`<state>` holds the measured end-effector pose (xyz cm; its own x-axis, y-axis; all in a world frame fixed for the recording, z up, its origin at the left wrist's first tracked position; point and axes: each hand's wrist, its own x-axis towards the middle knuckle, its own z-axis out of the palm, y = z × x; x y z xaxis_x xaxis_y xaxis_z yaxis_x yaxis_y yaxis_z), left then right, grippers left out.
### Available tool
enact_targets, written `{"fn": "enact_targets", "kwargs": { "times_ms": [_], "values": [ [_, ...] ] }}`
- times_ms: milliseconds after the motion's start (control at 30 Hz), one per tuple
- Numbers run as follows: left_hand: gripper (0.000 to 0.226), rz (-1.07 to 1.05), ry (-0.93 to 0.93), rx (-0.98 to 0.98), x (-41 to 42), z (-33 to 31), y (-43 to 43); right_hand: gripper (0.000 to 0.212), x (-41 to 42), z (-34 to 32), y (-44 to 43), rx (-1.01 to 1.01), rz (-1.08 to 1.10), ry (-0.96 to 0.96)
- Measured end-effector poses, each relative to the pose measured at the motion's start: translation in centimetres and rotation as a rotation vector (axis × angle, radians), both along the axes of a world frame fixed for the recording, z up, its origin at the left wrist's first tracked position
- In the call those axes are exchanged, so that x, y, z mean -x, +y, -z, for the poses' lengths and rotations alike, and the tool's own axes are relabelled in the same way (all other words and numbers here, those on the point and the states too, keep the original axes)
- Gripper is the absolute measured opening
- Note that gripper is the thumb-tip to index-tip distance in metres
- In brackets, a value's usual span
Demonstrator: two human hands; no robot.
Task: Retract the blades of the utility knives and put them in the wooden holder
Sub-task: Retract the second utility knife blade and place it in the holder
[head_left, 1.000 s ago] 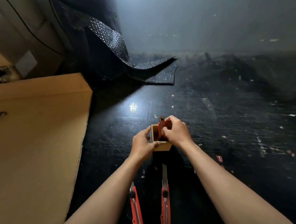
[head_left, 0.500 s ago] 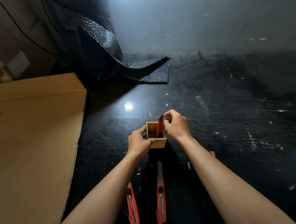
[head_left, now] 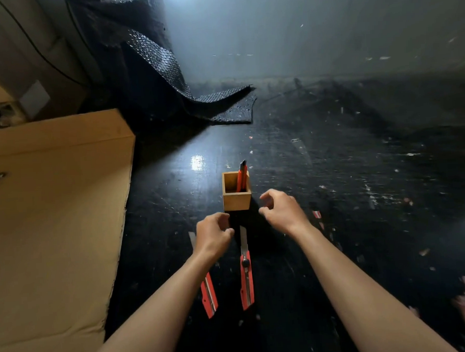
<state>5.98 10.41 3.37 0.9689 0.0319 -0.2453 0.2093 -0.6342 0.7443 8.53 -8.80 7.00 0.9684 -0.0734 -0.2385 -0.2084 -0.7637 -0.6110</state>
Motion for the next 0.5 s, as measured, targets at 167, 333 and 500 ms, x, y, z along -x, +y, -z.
{"fn": "enact_targets", "kwargs": {
  "times_ms": [167, 333, 500],
  "values": [
    [0.043, 0.112, 0.173, -0.075, 3.8, 2.0, -0.1, 0.039, 4.8, 2.8, 1.0, 0.017, -0.032, 0.212],
    [0.037, 0.157, 0.270, -0.073, 6.2, 3.9, -0.1, 0.043, 8.5, 5.5, 1.3, 0.000, -0.118, 0.395],
    [0.040, 0.122, 0.314, -0.009, 7.7, 4.9, -0.8, 0.040, 11.4, 7.1, 2.2, -0.050, -0.125, 0.402]
  ]
}}
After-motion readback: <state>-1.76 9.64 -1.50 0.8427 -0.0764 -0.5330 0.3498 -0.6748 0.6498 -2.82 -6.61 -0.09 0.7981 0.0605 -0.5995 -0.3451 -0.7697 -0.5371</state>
